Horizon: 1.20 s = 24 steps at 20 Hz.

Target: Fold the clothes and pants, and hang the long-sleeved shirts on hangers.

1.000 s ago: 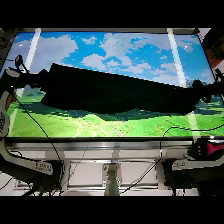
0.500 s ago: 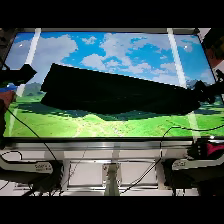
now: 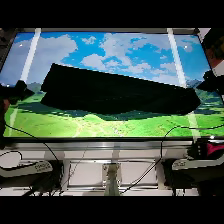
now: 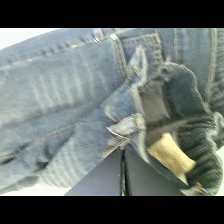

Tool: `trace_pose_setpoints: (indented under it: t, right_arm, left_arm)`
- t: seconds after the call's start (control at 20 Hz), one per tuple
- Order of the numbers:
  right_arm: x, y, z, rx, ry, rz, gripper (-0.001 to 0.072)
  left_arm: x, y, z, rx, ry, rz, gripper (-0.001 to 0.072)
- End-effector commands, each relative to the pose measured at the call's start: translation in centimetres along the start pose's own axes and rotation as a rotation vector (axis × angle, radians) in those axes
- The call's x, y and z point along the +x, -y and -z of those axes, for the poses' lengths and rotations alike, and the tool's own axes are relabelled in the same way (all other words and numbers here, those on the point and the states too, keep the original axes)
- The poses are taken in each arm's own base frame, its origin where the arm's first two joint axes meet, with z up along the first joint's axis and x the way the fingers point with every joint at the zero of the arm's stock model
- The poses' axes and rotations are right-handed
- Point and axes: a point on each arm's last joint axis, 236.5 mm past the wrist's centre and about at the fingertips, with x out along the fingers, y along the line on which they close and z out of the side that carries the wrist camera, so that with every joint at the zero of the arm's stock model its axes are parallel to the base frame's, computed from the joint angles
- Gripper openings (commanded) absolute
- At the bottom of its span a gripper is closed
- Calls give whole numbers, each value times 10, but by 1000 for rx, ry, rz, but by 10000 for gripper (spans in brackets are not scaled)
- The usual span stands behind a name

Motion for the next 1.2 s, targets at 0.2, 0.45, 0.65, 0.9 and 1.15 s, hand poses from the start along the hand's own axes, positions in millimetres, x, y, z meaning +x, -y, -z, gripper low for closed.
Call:
trace_pose_setpoints:
  t: [0.2, 0.45, 0.65, 0.9, 1.15]
  right_arm:
    - [-9, -42, -37, 18, 156, -173, 414]
    - [-12, -60, -33, 26, 136, -249, 414]
    - [-14, -68, -26, 24, 111, -281, 411]
    - [-13, -69, -12, 2, 55, -285, 381]
    - [-21, -61, 17, -88, 36, -255, 33]
  left_arm:
    - [48, -16, 63, -263, -70, 168, 491]
    - [86, -29, 59, -320, -53, 98, 475]
    - [98, -42, 32, -358, 72, 31, 398]
    - [102, -26, 8, -399, 173, 71, 12]
    - [77, 3, 18, -147, 132, 92, 8]
